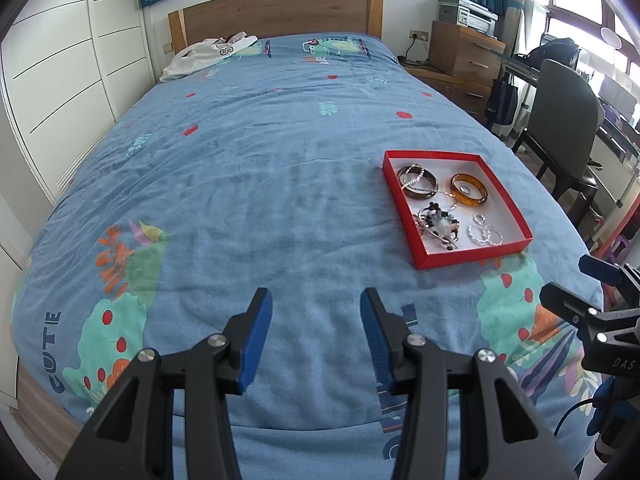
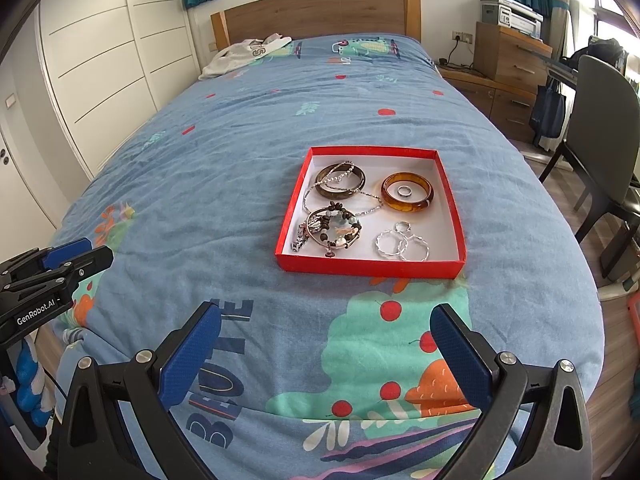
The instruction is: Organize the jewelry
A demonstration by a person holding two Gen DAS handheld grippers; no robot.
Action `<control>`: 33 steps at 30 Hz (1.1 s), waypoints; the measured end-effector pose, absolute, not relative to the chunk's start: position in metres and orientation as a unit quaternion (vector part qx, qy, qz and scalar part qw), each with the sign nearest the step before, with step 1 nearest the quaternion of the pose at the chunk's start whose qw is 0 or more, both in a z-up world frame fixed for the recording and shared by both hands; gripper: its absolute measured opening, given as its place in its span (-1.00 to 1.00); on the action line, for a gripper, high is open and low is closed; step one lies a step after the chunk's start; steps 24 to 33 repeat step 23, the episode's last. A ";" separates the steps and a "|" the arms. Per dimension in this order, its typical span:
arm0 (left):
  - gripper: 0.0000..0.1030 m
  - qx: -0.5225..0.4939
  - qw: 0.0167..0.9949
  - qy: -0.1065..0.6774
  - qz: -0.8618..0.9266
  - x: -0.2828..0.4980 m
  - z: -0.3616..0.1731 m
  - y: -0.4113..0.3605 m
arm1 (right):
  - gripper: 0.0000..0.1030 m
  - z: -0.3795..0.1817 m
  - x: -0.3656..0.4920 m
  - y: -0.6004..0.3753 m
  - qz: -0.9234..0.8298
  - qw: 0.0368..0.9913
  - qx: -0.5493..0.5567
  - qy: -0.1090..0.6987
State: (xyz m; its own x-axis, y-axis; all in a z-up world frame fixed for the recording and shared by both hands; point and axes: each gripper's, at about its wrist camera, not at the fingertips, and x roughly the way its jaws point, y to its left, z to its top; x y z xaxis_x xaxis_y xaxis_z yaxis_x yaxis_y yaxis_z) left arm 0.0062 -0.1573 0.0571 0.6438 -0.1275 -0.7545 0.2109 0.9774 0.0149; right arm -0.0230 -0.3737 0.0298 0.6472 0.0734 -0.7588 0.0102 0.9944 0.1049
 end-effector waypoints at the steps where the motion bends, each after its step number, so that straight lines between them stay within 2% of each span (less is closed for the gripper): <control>1: -0.15 0.051 0.905 0.412 -0.094 0.005 0.056 -0.157 | 0.99 0.030 -0.023 -0.374 0.017 0.906 0.050 0.420; 33: -0.15 0.046 0.903 0.417 -0.095 0.004 0.051 -0.153 | 0.99 0.030 -0.023 -0.373 0.017 0.905 0.050 0.421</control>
